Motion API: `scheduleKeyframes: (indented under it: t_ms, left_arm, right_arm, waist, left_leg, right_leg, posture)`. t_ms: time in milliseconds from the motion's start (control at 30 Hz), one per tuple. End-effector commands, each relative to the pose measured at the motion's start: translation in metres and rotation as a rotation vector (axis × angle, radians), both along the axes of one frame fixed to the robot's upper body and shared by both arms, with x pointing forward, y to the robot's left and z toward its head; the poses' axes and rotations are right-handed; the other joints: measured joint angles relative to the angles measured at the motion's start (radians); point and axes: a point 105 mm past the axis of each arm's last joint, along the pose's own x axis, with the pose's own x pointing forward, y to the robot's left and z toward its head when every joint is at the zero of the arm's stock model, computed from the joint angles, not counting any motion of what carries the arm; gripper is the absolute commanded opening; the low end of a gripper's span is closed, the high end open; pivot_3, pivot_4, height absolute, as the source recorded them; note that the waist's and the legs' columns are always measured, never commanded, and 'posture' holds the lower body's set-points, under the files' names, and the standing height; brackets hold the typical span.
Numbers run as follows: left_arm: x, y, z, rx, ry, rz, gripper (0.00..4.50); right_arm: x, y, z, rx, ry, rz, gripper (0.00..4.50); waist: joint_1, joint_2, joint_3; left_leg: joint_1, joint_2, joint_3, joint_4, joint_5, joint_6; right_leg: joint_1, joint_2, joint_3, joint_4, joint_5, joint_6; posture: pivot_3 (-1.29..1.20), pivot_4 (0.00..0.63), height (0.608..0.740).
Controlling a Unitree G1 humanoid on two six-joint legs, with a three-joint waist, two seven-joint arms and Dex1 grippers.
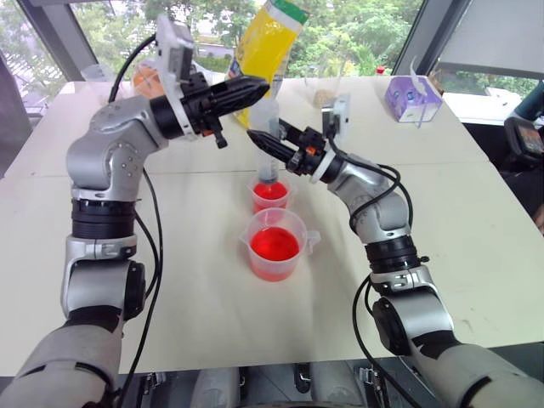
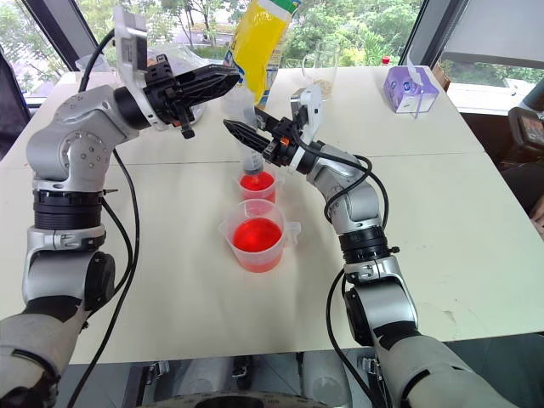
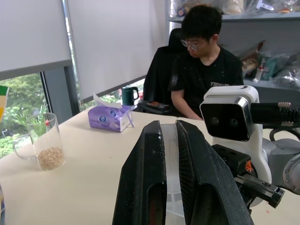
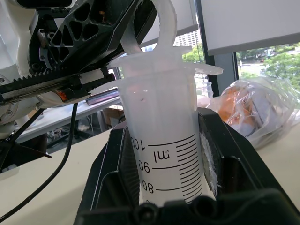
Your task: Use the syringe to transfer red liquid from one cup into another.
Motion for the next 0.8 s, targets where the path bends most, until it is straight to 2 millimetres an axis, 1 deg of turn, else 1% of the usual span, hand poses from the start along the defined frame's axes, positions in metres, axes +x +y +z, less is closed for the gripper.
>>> scheduleKeyframes:
  t_ms: [33, 67, 167, 233, 267, 367, 400, 467, 533, 600, 700, 800]
  left_arm:
    - [-0.005, -0.016, -0.034, 0.098, 0.091, -0.075, 0.05]
    - [-0.005, -0.016, -0.034, 0.096, 0.089, -0.075, 0.05]
    - [-0.004, -0.013, -0.022, 0.064, 0.081, -0.064, 0.05]
    - [-0.003, -0.010, -0.013, 0.041, 0.074, -0.053, 0.93]
    - [-0.003, -0.007, -0.008, 0.030, 0.069, -0.050, 1.22]
    - [-0.005, -0.002, 0.002, 0.007, 0.052, -0.040, 2.90]
    - [-0.005, 0.000, 0.005, 0.002, 0.045, -0.035, 3.39]
    - [-0.006, 0.009, 0.016, -0.025, 0.026, -0.014, 4.45]
    - [-0.009, 0.020, 0.027, -0.058, 0.007, 0.007, 4.45]
    - [-0.011, 0.029, 0.031, -0.064, -0.005, 0.029, 4.45]
    - [-0.015, 0.039, 0.031, -0.056, -0.009, 0.055, 4.45]
    - [-0.019, 0.049, 0.025, -0.037, 0.002, 0.085, 4.45]
  right_arm:
    - [-0.015, -0.019, 0.078, 0.155, -0.225, -0.033, 1.37]
    - [-0.014, -0.019, 0.077, 0.152, -0.225, -0.033, 1.37]
    - [-0.014, -0.018, 0.072, 0.136, -0.216, -0.030, 1.37]
    - [-0.014, -0.016, 0.066, 0.127, -0.203, -0.025, 1.37]
    - [-0.014, -0.015, 0.064, 0.123, -0.196, -0.022, 1.37]
    - [-0.015, -0.013, 0.060, 0.119, -0.183, -0.015, 1.37]
    - [-0.015, -0.013, 0.059, 0.119, -0.179, -0.013, 1.37]
    - [-0.016, -0.011, 0.057, 0.116, -0.169, -0.006, 1.37]
    - [-0.017, -0.010, 0.055, 0.114, -0.160, -0.001, 1.37]
    - [-0.017, -0.010, 0.053, 0.114, -0.152, 0.001, 1.37]
    - [-0.017, -0.009, 0.052, 0.113, -0.143, 0.003, 1.37]
    - [-0.016, -0.011, 0.054, 0.117, -0.132, -0.001, 1.37]
  waist:
    - [0.000, 0.000, 0.000]
    - [0.000, 0.000, 0.000]
    - [0.000, 0.000, 0.000]
    - [0.001, 0.000, 0.000]
    - [0.002, 0.000, 0.000]
    - [0.001, 0.000, 0.000]
    - [0.000, 0.000, 0.000]
    - [-0.004, 0.000, 0.000]
    - [-0.006, 0.000, 0.000]
    - [-0.006, 0.000, 0.000]
    - [-0.003, 0.000, 0.000]
    - [0.001, 0.000, 0.000]
  left_leg:
    - [0.000, 0.000, 0.000, 0.000, 0.000, 0.000]
    - [0.000, 0.000, 0.000, 0.000, 0.000, 0.000]
    - [0.000, 0.000, 0.000, 0.000, 0.000, 0.000]
    - [0.000, 0.000, 0.000, 0.000, 0.000, 0.000]
    - [0.000, 0.000, 0.000, 0.000, 0.000, 0.000]
    - [0.000, 0.000, 0.000, 0.000, 0.000, 0.000]
    - [0.000, 0.000, 0.000, 0.000, 0.000, 0.000]
    - [0.000, 0.000, 0.000, 0.000, 0.000, 0.000]
    - [0.000, 0.000, 0.000, 0.000, 0.000, 0.000]
    - [0.000, 0.001, 0.000, 0.000, 0.000, 0.000]
    - [0.000, 0.001, 0.000, 0.000, 0.000, 0.000]
    - [0.000, 0.000, 0.000, 0.000, 0.000, 0.000]
  right_leg:
    - [0.000, 0.000, 0.000, 0.000, 0.000, 0.000]
    - [0.000, 0.000, 0.000, 0.000, 0.000, 0.000]
    - [0.000, 0.000, 0.000, 0.000, 0.000, 0.000]
    - [0.000, 0.000, 0.000, 0.000, 0.000, 0.000]
    - [0.000, 0.000, 0.000, 0.000, 0.000, 0.000]
    - [0.000, 0.000, 0.000, 0.000, 0.000, 0.000]
    - [0.000, 0.000, 0.000, 0.000, 0.000, 0.000]
    - [-0.001, 0.000, 0.000, 0.000, 0.000, 0.000]
    - [-0.001, 0.001, 0.000, 0.000, 0.000, 0.000]
    - [-0.001, 0.001, 0.000, 0.000, 0.000, 0.000]
    - [-0.001, 0.000, 0.000, 0.000, 0.000, 0.000]
    - [0.000, -0.001, 0.000, 0.000, 0.000, 0.000]
  posture:
    - [0.00, 0.150, 0.740]
    - [0.00, 0.150, 0.740]
    - [0.00, 0.150, 0.740]
    - [0.00, 0.150, 0.740]
    - [0.00, 0.150, 0.740]
    - [0.00, 0.150, 0.740]
    - [0.00, 0.150, 0.740]
    - [0.00, 0.150, 0.740]
    - [0.00, 0.150, 0.740]
    - [0.00, 0.150, 0.740]
    - [0.00, 0.150, 0.740]
    - [0.00, 0.150, 0.740]
